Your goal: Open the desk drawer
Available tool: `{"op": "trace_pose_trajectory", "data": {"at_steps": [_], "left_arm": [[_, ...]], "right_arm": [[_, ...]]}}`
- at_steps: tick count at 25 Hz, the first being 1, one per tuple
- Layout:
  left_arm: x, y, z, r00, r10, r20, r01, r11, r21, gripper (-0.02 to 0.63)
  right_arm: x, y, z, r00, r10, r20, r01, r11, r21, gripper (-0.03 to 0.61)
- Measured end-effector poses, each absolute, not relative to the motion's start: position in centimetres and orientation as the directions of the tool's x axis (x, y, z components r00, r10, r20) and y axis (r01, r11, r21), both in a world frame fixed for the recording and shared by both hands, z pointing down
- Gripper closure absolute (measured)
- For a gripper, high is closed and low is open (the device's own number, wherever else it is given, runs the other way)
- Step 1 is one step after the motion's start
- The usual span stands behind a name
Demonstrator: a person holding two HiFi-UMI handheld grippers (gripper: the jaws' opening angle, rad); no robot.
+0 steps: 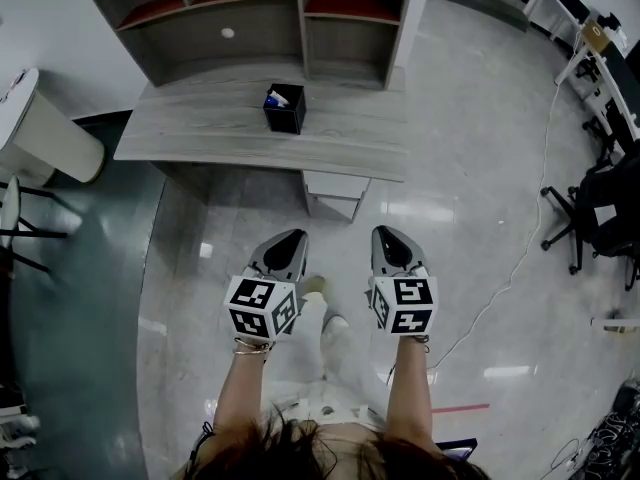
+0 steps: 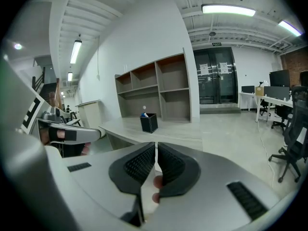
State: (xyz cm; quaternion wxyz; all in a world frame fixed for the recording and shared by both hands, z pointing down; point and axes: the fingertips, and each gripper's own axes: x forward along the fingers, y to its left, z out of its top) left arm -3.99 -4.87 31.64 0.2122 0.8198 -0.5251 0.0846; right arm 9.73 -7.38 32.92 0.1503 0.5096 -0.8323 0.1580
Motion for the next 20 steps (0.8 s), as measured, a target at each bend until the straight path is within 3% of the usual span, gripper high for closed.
{"op": "trace_pose_trajectory", "data": {"at_steps": [20], "left_arm": [[-7.1, -13.4, 37.2, 0.447, -0.778, 0.441, -0.894, -0.380, 0.236, 0.601]], "right_arm": [[7.0, -14.7, 39.2, -0.351, -0.771, 0.531, -0.934, 0.329, -0.140, 0.555]]}}
